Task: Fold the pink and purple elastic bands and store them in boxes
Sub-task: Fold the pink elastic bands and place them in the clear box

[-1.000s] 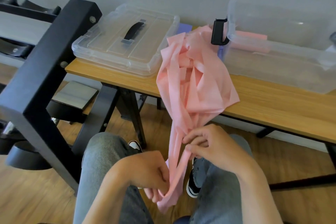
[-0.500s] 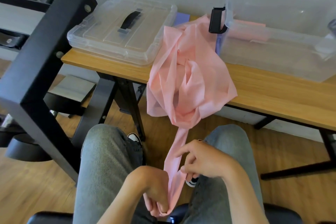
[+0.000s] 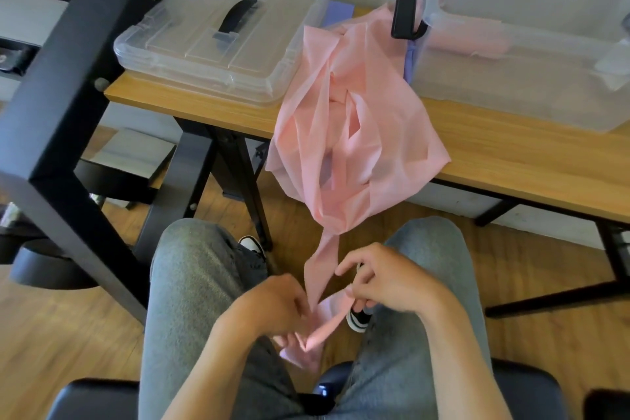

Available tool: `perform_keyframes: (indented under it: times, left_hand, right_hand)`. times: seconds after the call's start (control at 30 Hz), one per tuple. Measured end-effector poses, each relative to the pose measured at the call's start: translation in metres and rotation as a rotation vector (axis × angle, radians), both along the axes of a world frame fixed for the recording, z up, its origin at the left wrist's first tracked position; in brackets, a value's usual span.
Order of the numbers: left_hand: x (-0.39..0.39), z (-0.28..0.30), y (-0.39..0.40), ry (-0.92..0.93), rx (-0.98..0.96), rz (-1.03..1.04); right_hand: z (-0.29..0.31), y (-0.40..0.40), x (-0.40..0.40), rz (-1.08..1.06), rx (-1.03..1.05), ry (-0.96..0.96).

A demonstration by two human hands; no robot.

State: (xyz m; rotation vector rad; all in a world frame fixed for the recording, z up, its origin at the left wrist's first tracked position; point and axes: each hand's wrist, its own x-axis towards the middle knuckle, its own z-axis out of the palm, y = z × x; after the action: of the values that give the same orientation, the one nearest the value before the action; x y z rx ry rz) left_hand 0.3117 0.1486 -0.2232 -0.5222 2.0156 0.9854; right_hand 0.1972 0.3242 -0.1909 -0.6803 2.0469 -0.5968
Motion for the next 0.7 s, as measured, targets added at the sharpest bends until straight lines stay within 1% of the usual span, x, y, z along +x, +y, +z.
perform_keyframes:
  times: [0.07,0.13,0.23,0.33,0.4,0.5,0.57,0.7]
  left_hand:
    - [0.002,0.007,-0.008,0.117,-0.025,0.19]
    - [0.008,0.015,-0.022,0.247,-0.01,0.362]
    - [0.021,0.029,-0.036,0.462,0.025,0.471]
    - [0.026,0.042,-0.036,0.598,0.023,0.536]
    - [0.027,0.049,-0.037,0.623,0.056,0.549]
    - [0.03,0.055,-0.043,0.583,0.081,0.49]
    - [0.032,0.057,-0.044,0.559,0.033,0.427]
    - [0.031,0.054,-0.036,0.568,-0.089,0.364]
  right_hand:
    - [0.003,0.004,-0.005,-0.084,-0.047,0.027]
    - [0.007,0.01,-0.011,-0.188,-0.113,0.039]
    - [0.012,0.02,-0.014,-0.301,-0.209,0.048]
    - [0.017,0.023,-0.008,-0.403,-0.322,0.049]
    - [0.022,0.025,-0.004,-0.451,-0.39,0.053]
    - [0.032,0.032,-0.002,-0.438,-0.399,0.011]
    - [0.035,0.036,-0.002,-0.403,-0.345,-0.016]
    - [0.033,0.036,0.002,-0.312,-0.246,0.08]
